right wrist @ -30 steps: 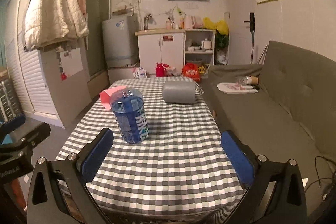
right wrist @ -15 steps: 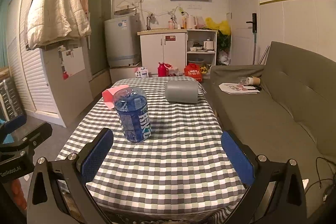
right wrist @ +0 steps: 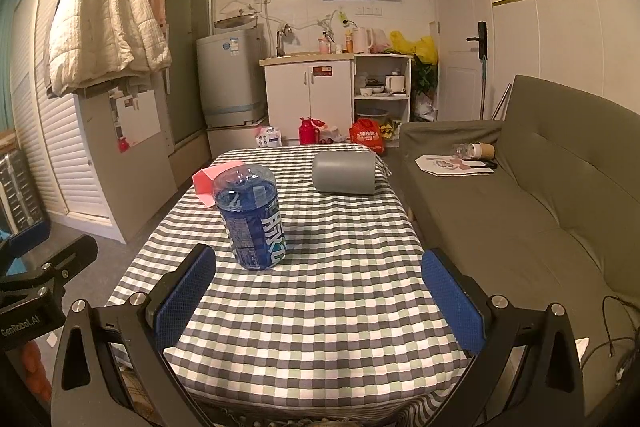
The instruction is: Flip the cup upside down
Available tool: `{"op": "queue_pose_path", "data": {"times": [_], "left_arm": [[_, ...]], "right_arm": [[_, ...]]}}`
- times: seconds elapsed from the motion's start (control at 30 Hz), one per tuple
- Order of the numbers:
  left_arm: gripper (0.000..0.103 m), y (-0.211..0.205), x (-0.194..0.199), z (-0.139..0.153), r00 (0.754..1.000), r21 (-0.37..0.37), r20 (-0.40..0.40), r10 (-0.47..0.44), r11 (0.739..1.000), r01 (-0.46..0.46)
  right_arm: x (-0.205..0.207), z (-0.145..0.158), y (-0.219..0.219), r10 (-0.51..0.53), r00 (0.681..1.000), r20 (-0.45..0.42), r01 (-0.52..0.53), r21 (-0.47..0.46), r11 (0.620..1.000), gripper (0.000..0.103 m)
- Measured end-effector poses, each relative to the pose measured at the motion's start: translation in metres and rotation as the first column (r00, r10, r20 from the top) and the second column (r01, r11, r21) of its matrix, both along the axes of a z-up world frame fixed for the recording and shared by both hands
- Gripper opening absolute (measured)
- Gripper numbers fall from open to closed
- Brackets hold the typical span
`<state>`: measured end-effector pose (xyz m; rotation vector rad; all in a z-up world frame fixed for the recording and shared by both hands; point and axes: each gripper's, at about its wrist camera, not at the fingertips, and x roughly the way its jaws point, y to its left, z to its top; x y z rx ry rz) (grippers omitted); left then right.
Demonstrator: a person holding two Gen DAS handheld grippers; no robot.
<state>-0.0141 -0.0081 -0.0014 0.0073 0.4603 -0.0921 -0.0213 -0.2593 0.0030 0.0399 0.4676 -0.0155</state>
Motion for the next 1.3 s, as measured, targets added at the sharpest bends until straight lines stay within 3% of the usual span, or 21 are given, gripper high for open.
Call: {"op": "queue_pose_path", "data": {"times": [1.3], "left_arm": [[0.103, -0.0023, 0.0018, -0.002, 1.0, 0.0, 0.002, 0.009, 1.0, -0.009]], "right_arm": [[0.0037, -0.0022, 0.0007, -0.001, 1.0, -0.009, 0.001, 0.0, 1.0, 0.103]]}}
